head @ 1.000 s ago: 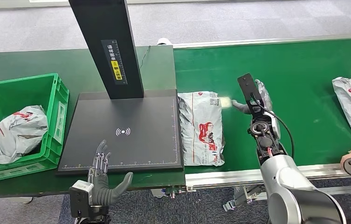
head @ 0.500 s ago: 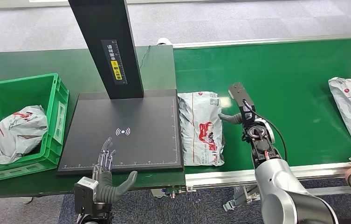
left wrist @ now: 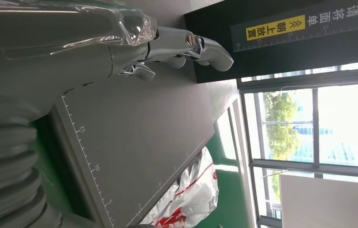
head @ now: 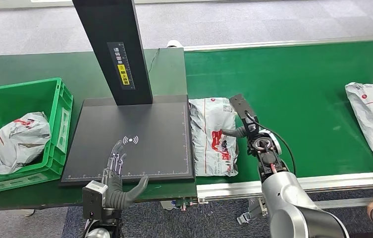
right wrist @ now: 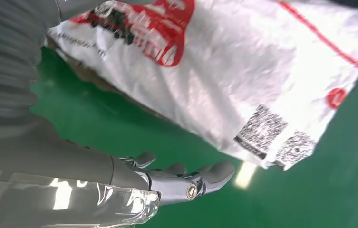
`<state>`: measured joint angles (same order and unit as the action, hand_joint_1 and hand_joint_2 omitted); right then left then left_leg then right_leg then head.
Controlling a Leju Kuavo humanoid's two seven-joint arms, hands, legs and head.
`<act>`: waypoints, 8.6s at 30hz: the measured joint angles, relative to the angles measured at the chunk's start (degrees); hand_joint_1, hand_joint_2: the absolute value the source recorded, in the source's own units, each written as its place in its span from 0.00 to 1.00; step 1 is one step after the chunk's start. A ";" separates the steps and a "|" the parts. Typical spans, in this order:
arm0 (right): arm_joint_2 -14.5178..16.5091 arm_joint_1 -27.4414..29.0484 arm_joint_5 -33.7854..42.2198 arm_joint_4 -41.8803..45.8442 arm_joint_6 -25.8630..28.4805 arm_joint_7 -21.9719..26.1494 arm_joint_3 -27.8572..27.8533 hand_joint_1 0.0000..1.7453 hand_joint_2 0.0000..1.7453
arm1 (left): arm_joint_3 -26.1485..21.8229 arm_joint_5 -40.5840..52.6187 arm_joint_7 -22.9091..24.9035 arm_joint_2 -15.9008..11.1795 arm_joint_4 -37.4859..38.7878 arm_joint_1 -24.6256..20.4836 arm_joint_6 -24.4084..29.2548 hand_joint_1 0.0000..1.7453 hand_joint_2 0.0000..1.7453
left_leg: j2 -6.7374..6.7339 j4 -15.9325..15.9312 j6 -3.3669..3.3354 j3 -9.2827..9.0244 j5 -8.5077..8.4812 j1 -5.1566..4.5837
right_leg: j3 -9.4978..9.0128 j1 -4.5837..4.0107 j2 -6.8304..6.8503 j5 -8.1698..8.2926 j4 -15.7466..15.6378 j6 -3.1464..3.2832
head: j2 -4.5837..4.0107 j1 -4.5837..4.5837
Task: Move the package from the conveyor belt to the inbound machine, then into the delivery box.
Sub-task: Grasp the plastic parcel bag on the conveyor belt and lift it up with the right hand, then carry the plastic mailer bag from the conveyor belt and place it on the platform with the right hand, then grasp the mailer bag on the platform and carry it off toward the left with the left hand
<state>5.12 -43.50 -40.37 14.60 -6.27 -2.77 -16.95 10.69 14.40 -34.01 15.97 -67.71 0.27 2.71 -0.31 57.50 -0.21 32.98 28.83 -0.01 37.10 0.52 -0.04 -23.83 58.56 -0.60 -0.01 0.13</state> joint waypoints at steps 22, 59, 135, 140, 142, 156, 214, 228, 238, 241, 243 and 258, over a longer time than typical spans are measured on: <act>4.67 6.45 -0.34 -0.79 5.06 -6.55 -4.04 0.00 1.00 | 1.04 0.01 1.33 0.01 0.18 -0.21 0.28 0.00 1.00 | 0.01 0.00 0.03 -0.08 0.02 0.00 | -0.07 -0.01 0.02 -0.07 -0.02 0.03 | -0.01 0.00; 5.82 9.87 -4.13 -0.79 7.75 -5.13 -6.60 1.00 1.00 | 2.62 0.23 3.19 0.01 0.19 -1.00 0.24 0.00 1.00 | -0.01 -0.01 0.19 -0.69 0.32 0.08 | -0.72 -0.12 0.02 -0.40 -0.03 0.08 | -0.01 0.00; 15.32 14.57 66.38 4.52 13.60 22.95 44.75 1.00 1.00 | -0.84 5.30 2.38 0.38 -2.92 1.93 13.45 0.00 1.00 | 0.12 -0.02 0.25 -0.20 0.27 0.10 | -0.21 -0.12 0.11 -0.43 0.03 0.11 | 0.00 0.01; 15.31 14.45 71.92 4.52 15.31 25.11 50.22 1.00 1.00 | -1.35 10.40 4.16 0.44 -3.60 1.92 24.19 0.00 1.00 | 0.10 -0.03 0.25 -0.19 0.27 0.10 | -0.21 -0.12 0.10 -0.43 0.03 0.11 | -0.01 0.02; 15.30 14.40 73.47 4.52 15.94 26.00 52.02 1.00 1.00 | -1.99 13.46 4.75 0.51 -4.04 1.97 30.51 0.00 1.00 | 0.10 -0.03 0.25 -0.19 0.27 0.10 | -0.21 -0.12 0.10 -0.43 0.03 0.12 | -0.01 0.02; 15.30 13.87 77.69 4.52 16.72 27.45 58.17 0.00 1.00 | -15.71 29.52 5.96 3.44 -13.10 3.41 37.30 0.00 1.00 | 0.07 -0.03 0.25 -0.21 0.27 0.11 | -0.21 -0.14 0.08 -0.43 0.03 0.12 | -0.01 0.02; 14.44 34.40 69.59 55.79 -9.22 36.63 28.50 0.00 1.00 | 5.86 50.29 28.91 0.69 38.31 -36.58 20.80 0.00 1.00 | 0.07 0.00 0.24 -0.24 0.23 0.10 | -0.23 -0.13 0.08 -0.36 0.04 0.15 | -0.01 0.02; 14.67 35.45 68.60 57.70 -9.26 35.72 27.40 0.00 1.00 | 5.98 56.38 37.27 -1.01 46.28 -40.05 12.15 0.22 1.00 | 0.07 -0.01 0.24 -0.25 0.23 0.11 | -0.25 -0.13 0.08 -0.36 0.04 0.15 | 0.00 0.02; 14.60 35.41 62.03 57.70 -4.00 34.59 27.77 0.00 1.00 | 5.98 57.75 37.77 -1.90 47.48 -40.15 12.50 0.97 1.00 | 0.06 -0.01 0.24 -0.30 0.22 0.11 | -0.30 -0.13 0.07 -0.35 0.04 0.15 | -0.01 0.02; 14.46 35.20 57.85 57.70 -0.95 33.93 28.14 0.00 1.00 | 5.97 57.75 37.27 -2.11 47.58 -40.10 15.15 1.00 1.00 | 0.06 -0.01 0.24 -0.30 0.23 0.11 | -0.29 -0.13 0.07 -0.36 0.04 0.15 | -0.01 0.02; 14.34 34.98 55.68 57.70 0.63 33.59 28.42 0.00 1.00 | 5.93 57.66 36.68 -2.26 47.60 -39.93 17.29 1.00 1.00 | 0.06 -0.01 0.24 -0.30 0.23 0.11 | -0.29 -0.13 0.07 -0.36 0.04 0.15 | -0.01 0.02; 11.99 33.65 45.17 57.70 8.45 32.50 29.37 0.00 1.00 | 3.42 55.00 30.25 -2.51 45.66 -37.17 29.41 1.00 1.00 | 0.08 -0.01 0.24 -0.27 0.23 0.10 | -0.27 -0.12 0.08 -0.36 0.03 0.15 | -0.01 0.02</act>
<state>17.11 -9.85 4.80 72.30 2.19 29.73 12.42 14.11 69.40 -3.76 13.46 -22.05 -36.91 32.12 -0.23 57.49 0.02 32.71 29.05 0.09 36.83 0.41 0.04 -24.19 58.59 -0.45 -0.02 0.15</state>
